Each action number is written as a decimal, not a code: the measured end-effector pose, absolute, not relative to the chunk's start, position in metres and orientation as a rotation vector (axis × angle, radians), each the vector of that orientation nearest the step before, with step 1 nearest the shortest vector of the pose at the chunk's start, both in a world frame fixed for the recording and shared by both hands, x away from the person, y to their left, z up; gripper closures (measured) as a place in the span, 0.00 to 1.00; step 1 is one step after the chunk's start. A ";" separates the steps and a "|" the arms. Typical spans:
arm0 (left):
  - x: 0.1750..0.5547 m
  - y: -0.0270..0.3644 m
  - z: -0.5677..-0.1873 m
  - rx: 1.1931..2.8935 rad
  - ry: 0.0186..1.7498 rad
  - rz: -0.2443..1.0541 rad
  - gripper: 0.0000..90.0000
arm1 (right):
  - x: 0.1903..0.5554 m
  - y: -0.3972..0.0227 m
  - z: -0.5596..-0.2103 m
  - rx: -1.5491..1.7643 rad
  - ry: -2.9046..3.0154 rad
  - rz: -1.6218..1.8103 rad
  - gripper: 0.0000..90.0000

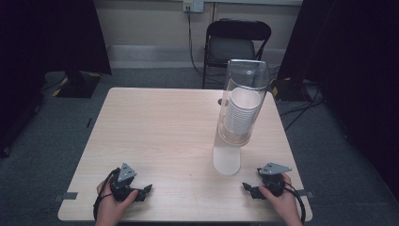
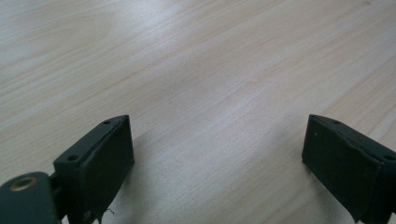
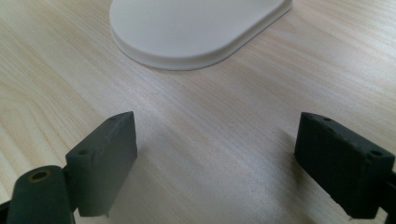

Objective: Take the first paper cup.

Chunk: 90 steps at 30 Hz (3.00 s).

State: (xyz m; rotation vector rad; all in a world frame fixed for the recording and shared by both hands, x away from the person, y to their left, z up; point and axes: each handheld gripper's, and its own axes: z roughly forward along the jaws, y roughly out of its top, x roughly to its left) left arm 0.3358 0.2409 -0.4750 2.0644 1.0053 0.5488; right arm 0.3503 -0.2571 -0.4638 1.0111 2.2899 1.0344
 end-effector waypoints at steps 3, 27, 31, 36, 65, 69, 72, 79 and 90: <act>0.336 0.241 -0.475 2.064 1.005 0.549 0.10 | 0.350 -0.257 -0.464 1.009 2.290 1.034 0.14; 0.336 0.241 -0.475 2.065 1.005 0.548 0.09 | 0.359 -0.218 -0.406 1.002 2.000 1.332 0.21; 0.336 0.241 -0.475 2.064 1.005 0.548 0.09 | 0.366 -0.207 -0.396 0.969 1.994 1.341 0.21; 0.336 0.241 -0.475 2.064 1.005 0.548 0.09 | 0.369 -0.200 -0.388 0.946 1.975 1.363 0.21; 0.337 0.240 -0.475 2.060 1.003 0.542 0.09 | 0.388 -0.174 -0.394 0.914 1.713 1.389 0.35; 0.337 0.240 -0.475 2.061 1.003 0.542 0.09 | 0.389 -0.172 -0.396 0.901 1.703 1.388 0.36; 0.337 0.240 -0.475 2.061 1.003 0.542 0.09 | 0.388 -0.171 -0.396 0.900 1.696 1.373 0.37; 0.337 0.240 -0.475 2.062 1.002 0.543 0.09 | 0.389 -0.168 -0.401 0.906 1.653 1.385 0.38; 0.336 0.240 -0.475 2.063 1.001 0.543 0.09 | 0.388 -0.169 -0.404 0.906 1.647 1.404 0.39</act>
